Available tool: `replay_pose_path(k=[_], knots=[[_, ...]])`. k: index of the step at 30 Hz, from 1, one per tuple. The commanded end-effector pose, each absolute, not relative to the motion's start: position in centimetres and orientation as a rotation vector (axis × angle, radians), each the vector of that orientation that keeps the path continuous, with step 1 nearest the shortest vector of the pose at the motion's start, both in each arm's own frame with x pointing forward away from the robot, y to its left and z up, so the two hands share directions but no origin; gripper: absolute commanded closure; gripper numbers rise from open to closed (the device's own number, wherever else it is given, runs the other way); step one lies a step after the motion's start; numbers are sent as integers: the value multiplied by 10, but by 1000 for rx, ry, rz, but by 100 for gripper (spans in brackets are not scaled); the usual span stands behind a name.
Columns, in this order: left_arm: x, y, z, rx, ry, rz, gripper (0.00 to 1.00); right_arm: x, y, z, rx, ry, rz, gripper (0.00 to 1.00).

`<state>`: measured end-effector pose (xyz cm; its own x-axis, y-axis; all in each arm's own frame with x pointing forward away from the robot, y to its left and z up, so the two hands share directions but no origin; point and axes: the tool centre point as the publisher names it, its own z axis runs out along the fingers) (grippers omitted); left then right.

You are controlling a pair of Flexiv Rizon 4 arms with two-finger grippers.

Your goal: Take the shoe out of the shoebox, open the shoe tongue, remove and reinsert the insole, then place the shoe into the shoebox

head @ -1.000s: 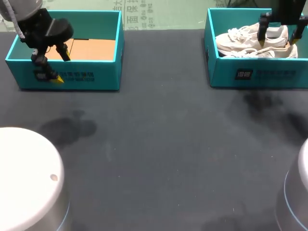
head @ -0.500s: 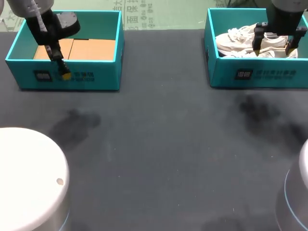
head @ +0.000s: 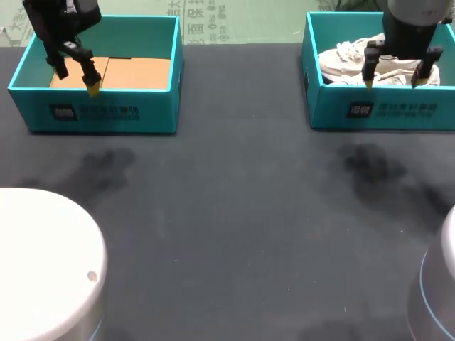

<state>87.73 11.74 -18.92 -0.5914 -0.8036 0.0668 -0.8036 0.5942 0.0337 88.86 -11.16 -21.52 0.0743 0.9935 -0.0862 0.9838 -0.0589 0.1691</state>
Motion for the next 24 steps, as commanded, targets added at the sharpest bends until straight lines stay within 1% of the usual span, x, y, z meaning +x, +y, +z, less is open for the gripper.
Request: replay_pose_path(k=[1, 14, 24], knots=[[888, 124, -191, 2480, -1650, -245, 0, 885, -105, -214, 2168, 2020, 53, 0], [908, 171, -192, 2714, -1342, -180, 0, 871, -97, -209, 2168, 2051, 1, 0], [913, 195, -188, 2795, -1307, -179, 0, 865, -97, -205, 2173, 2053, -20, 0]])
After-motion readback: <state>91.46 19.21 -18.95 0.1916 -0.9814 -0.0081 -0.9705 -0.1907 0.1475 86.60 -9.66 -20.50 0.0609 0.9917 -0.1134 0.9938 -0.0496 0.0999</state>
